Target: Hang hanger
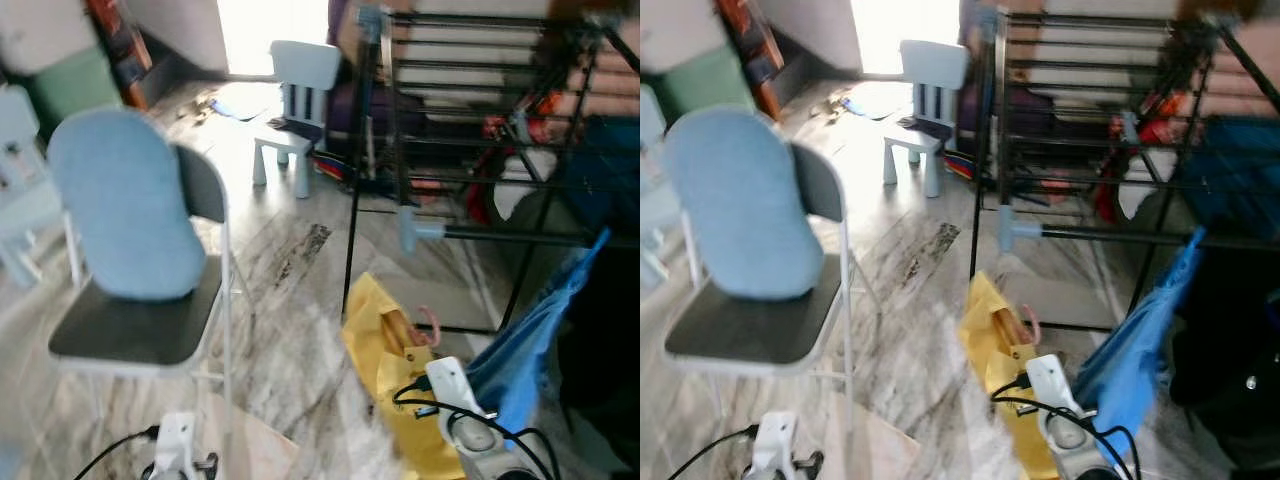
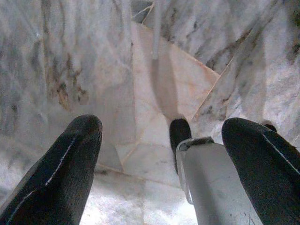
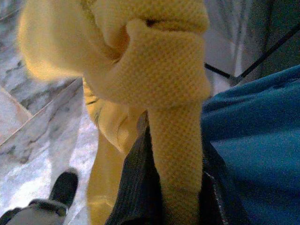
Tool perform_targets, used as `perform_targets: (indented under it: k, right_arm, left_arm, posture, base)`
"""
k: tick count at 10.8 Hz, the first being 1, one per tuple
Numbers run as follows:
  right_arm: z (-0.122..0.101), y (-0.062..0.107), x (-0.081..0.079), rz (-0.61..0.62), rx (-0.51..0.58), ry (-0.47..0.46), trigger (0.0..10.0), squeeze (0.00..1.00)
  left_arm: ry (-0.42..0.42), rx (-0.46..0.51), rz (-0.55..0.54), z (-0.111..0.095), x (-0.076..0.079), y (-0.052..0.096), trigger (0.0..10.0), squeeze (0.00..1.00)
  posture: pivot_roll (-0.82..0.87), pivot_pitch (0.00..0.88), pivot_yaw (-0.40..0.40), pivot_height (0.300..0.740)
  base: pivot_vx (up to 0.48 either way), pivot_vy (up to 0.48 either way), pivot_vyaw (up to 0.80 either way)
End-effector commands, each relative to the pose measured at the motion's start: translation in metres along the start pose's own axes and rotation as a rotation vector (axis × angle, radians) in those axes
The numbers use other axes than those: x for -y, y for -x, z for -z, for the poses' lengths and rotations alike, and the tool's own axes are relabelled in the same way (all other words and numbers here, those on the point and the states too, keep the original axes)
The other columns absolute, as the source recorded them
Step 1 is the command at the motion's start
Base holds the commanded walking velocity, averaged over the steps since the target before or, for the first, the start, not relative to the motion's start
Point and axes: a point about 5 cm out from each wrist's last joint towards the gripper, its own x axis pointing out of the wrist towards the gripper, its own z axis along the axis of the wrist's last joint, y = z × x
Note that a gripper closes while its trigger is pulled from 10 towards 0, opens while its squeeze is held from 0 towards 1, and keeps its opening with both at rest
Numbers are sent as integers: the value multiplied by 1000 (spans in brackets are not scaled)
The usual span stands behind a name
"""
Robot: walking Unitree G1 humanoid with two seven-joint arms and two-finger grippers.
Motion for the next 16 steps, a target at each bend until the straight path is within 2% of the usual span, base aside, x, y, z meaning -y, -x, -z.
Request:
perform_targets:
  k: [1,2,4,5,7,9,13,14,16]
  right_arm:
    - [-8,-2,6,23,20,-24,10000,0]
    - [-10,-2,8,43,34,-39,10000,0]
    - [-29,-2,14,123,156,-172,10000,0]
    - [-37,-1,17,152,207,-207,10000,0]
    - [-52,0,34,269,280,-252,10000,0]
    - [-72,2,40,293,361,-235,10000,0]
    - [-93,8,38,300,475,-225,10000,0]
    - [-102,7,39,286,481,-229,10000,0]
    - [-112,1,38,243,422,-253,10000,0]
  left_arm:
    - [14,19,-3,-2,-1,0,10000,0]
    - [5,19,-2,-1,-2,0,10000,0]
    - [-38,20,9,-2,-5,0,10000,0]
    - [-58,21,15,-4,-5,0,10000,0]
    - [-120,22,33,-9,-3,-1,10000,0]
    - [-135,25,41,-12,1,-2,10000,0]
    - [-156,19,47,-12,3,-2,10000,0]
    - [-161,19,47,-12,3,-2,10000,0]
    - [-166,18,46,-12,2,-2,10000,0]
  posture:
    - [-59,0,-46,740]
    - [-64,0,-36,740]
    - [-115,0,20,740]
    - [-126,0,30,740]
    - [-151,0,48,740]
    - [-152,0,45,740]
    - [-159,0,56,740]
    - [-161,0,60,740]
    - [-165,0,66,740]
  base:
    - [0,0,0]
    - [0,0,0]
    - [0,0,0]
    - [0,0,0]
    - [0,0,0]
    - [0,0,0]
    - [0,0,0]
    - [0,0,0]
    - [0,0,0]
